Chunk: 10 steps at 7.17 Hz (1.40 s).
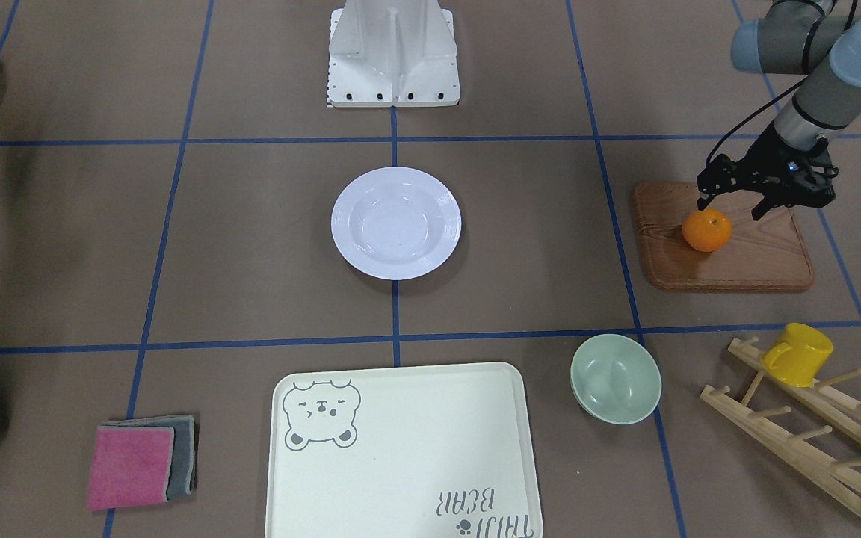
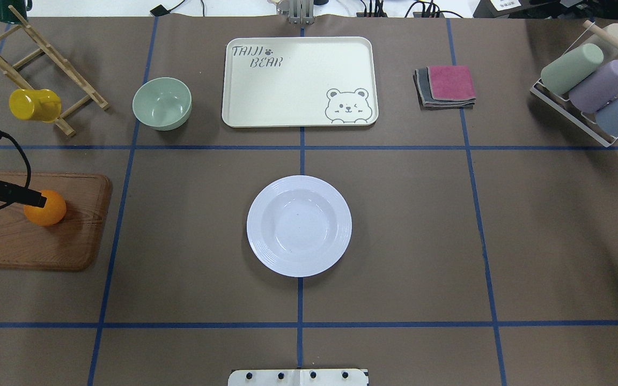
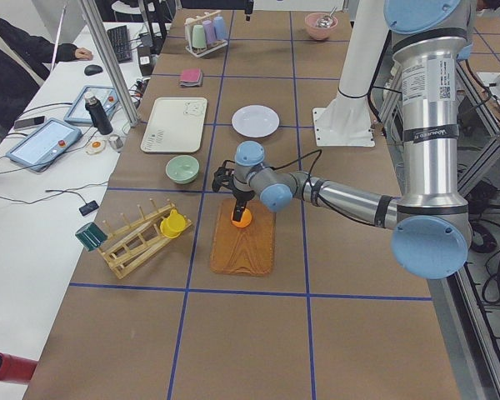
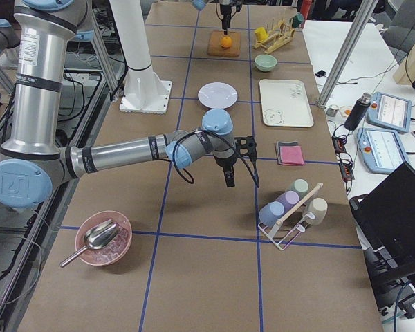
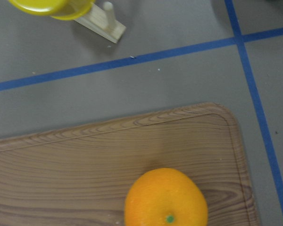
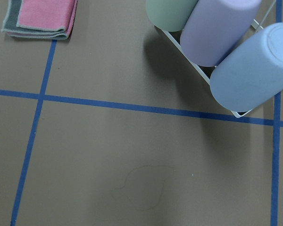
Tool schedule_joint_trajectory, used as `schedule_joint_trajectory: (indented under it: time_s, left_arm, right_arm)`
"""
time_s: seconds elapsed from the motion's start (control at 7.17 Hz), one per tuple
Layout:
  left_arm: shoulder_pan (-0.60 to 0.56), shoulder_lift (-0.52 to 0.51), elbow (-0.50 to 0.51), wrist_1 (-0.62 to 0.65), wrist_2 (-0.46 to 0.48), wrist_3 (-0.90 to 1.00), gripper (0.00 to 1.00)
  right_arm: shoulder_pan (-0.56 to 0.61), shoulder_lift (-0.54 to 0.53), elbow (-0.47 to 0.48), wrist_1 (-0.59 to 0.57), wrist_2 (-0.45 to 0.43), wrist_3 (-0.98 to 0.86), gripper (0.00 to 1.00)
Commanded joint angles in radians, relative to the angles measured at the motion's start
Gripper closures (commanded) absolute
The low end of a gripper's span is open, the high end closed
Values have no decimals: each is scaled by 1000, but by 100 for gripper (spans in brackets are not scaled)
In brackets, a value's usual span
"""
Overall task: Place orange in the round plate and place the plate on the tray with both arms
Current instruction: 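Close the left gripper on the orange and lift it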
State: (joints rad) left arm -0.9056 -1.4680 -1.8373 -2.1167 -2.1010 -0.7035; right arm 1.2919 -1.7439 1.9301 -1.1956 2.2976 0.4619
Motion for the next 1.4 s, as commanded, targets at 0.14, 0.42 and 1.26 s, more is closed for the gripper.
schedule_joint_trajectory:
  time_s: [0.14,0.42,1.26]
  left_arm:
    - [36,-50,81,0,38,-7,2]
    - [53,-69,111,-2,39,-5,2]
    - [62,-150,-70,175,18,-107,100]
  right_arm:
    - [1,0,-2,1,0,-2,0]
    - [1,0,-3,1,-1,-3,0]
    - [0,6,-2,2,5,6,0]
